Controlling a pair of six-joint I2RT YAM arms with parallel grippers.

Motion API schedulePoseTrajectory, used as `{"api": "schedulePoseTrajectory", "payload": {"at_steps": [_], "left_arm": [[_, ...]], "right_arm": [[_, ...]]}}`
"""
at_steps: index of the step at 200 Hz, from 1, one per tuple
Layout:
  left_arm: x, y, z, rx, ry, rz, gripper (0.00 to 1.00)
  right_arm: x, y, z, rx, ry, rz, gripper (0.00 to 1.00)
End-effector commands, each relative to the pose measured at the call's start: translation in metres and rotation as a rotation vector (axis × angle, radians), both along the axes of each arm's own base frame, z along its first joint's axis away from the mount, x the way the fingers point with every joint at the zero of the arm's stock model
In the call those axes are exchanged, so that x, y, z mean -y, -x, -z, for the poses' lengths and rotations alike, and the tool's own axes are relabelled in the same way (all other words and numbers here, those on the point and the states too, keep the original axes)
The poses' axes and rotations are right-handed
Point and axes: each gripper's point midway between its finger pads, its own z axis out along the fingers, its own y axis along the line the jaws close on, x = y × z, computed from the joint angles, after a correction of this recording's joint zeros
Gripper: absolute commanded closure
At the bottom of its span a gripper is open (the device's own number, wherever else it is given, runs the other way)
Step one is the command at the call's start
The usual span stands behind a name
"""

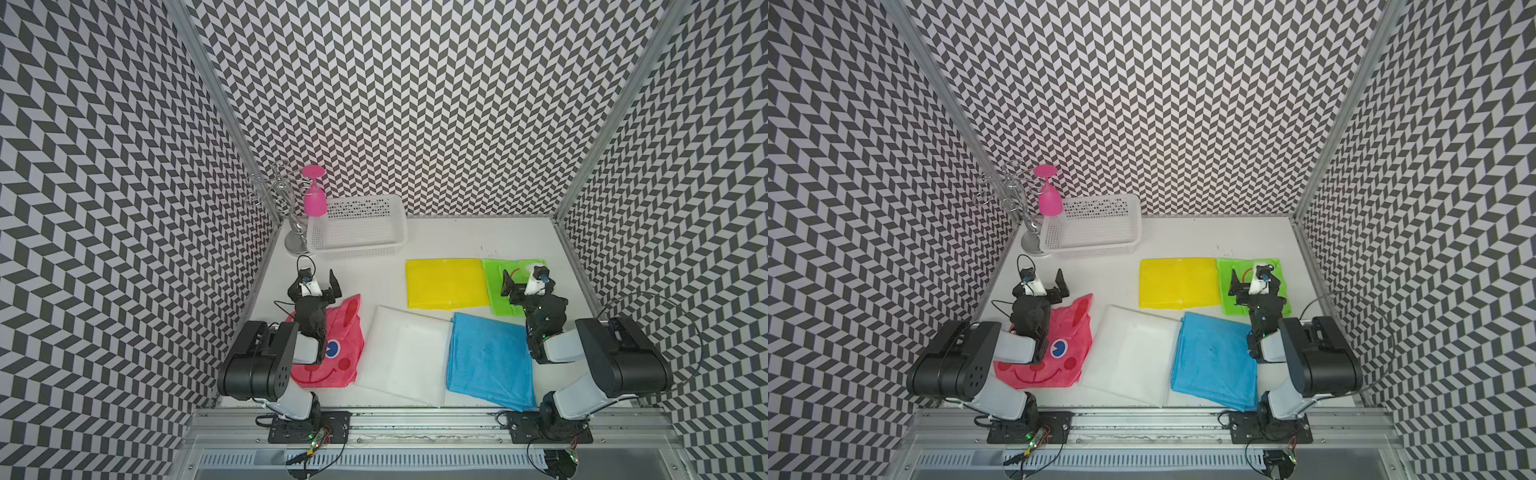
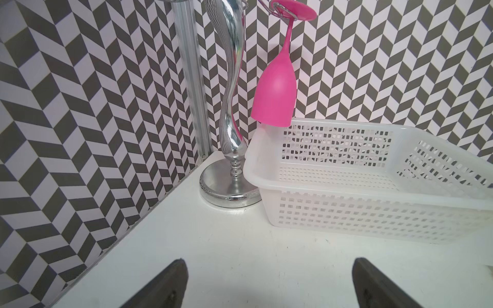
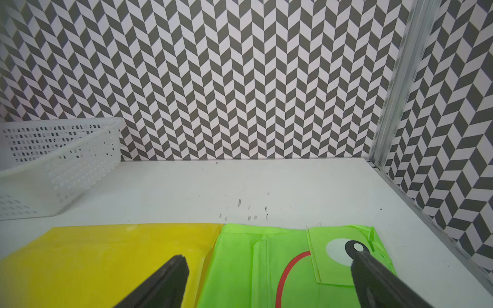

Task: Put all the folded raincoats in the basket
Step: Move the raincoat to the center of the board.

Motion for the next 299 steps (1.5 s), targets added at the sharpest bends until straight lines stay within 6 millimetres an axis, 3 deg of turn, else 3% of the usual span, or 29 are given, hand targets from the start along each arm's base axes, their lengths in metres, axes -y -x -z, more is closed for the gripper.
{"api": "schedulePoseTrajectory", "payload": {"at_steps": [1, 133, 150, 154, 184, 210, 214, 217, 229, 241, 270, 285, 299], "left_arm": [[0.0, 0.003, -0.003, 0.007, -0.004, 0.006, 0.0], [0.0, 0.003, -0.003, 0.006, -0.005, 0.005, 0.0], [0.0, 0.003, -0.003, 0.007, -0.005, 0.006, 0.0], [0.0, 0.003, -0.003, 0.006, -0.005, 0.006, 0.0], [0.002, 0.003, -0.003, 0.009, -0.009, 0.021, 0.0], [0.007, 0.001, -0.004, 0.008, -0.012, 0.073, 0.0], [0.008, 0.002, -0.003, 0.007, -0.013, 0.075, 0.0], [0.008, 0.002, -0.003, 0.008, -0.013, 0.075, 0.0], [0.007, 0.003, -0.004, 0.013, -0.012, 0.074, 0.0], [0.007, 0.003, -0.004, 0.011, -0.011, 0.074, 0.0], [0.008, 0.002, -0.003, 0.005, -0.01, 0.076, 0.0], [0.007, 0.001, -0.003, 0.005, -0.011, 0.075, 0.0], [0.008, 0.001, -0.003, 0.004, -0.01, 0.076, 0.0]], "right_arm": [[-0.001, 0.002, -0.014, 0.048, -0.001, -0.008, 0.0], [0.0, 0.003, -0.013, 0.049, -0.009, -0.001, 0.01], [0.011, 0.006, -0.023, 0.088, -0.039, 0.06, 0.0], [0.014, 0.015, -0.016, 0.076, -0.043, 0.078, 0.0], [0.02, 0.044, -0.049, 0.174, -0.057, 0.105, 0.0], [0.022, 0.056, -0.106, 0.254, -0.155, 0.106, 0.0], [0.024, 0.056, -0.107, 0.226, -0.177, 0.116, 0.0], [0.025, 0.054, -0.125, 0.244, -0.197, 0.12, 0.0], [0.033, 0.059, -0.154, 0.264, -0.282, 0.159, 0.0], [0.039, 0.064, -0.171, 0.278, -0.386, 0.182, 0.0], [0.031, 0.069, -0.18, 0.277, -0.58, 0.114, 0.0], [-0.009, 0.064, -0.185, 0.246, -0.473, -0.108, 0.0], [-0.037, 0.052, -0.169, 0.146, -0.432, -0.248, 0.0]]}}
